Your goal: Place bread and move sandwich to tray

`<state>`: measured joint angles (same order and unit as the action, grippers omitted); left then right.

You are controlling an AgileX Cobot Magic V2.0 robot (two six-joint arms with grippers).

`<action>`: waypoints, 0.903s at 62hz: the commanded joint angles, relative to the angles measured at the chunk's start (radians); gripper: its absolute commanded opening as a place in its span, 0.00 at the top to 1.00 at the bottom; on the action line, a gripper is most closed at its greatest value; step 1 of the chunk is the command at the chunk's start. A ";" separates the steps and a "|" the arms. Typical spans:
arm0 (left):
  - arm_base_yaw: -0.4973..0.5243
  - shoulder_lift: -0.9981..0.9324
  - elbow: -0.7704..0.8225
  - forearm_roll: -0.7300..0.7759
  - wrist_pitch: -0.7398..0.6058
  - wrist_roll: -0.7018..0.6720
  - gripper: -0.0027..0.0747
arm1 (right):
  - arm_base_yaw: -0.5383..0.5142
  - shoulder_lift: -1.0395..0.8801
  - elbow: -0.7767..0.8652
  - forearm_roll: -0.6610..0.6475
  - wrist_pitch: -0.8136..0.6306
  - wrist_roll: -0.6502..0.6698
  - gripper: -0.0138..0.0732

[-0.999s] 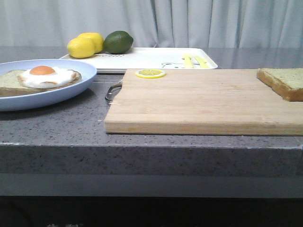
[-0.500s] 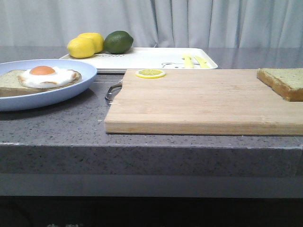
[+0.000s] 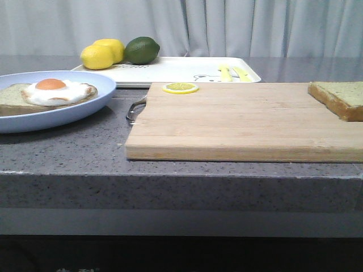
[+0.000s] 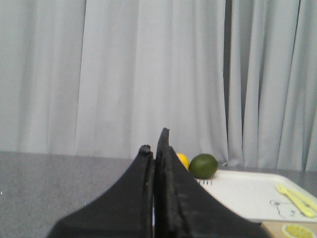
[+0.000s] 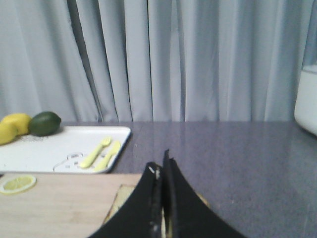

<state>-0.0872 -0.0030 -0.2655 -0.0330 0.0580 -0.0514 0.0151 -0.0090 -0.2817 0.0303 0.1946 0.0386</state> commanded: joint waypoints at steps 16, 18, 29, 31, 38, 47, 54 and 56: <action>0.003 0.191 -0.337 -0.004 0.259 -0.010 0.99 | -0.003 0.225 -0.349 -0.016 0.207 -0.005 0.92; 0.003 0.215 -0.356 -0.004 0.288 -0.010 0.99 | -0.003 0.253 -0.368 -0.016 0.242 -0.005 0.92; 0.003 0.321 -0.376 -0.014 0.360 -0.010 0.99 | -0.003 0.386 -0.399 -0.016 0.385 -0.005 0.92; 0.003 0.335 -0.374 -0.020 0.374 -0.010 0.99 | -0.003 0.408 -0.399 -0.016 0.406 -0.005 0.92; 0.003 0.380 -0.374 -0.022 0.379 -0.010 0.99 | -0.003 0.473 -0.398 -0.016 0.451 -0.005 0.92; 0.003 0.427 -0.374 -0.028 0.377 -0.010 0.99 | -0.003 0.533 -0.398 -0.015 0.464 -0.005 0.92; 0.003 0.458 -0.374 -0.028 0.381 -0.010 0.99 | -0.003 0.567 -0.398 -0.015 0.493 -0.005 0.92; 0.003 0.467 -0.374 -0.028 0.381 -0.010 0.99 | -0.003 0.574 -0.398 -0.015 0.499 -0.005 0.92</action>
<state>-0.0872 0.4344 -0.6095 -0.0488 0.5092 -0.0514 0.0151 0.5379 -0.6482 0.0250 0.7394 0.0386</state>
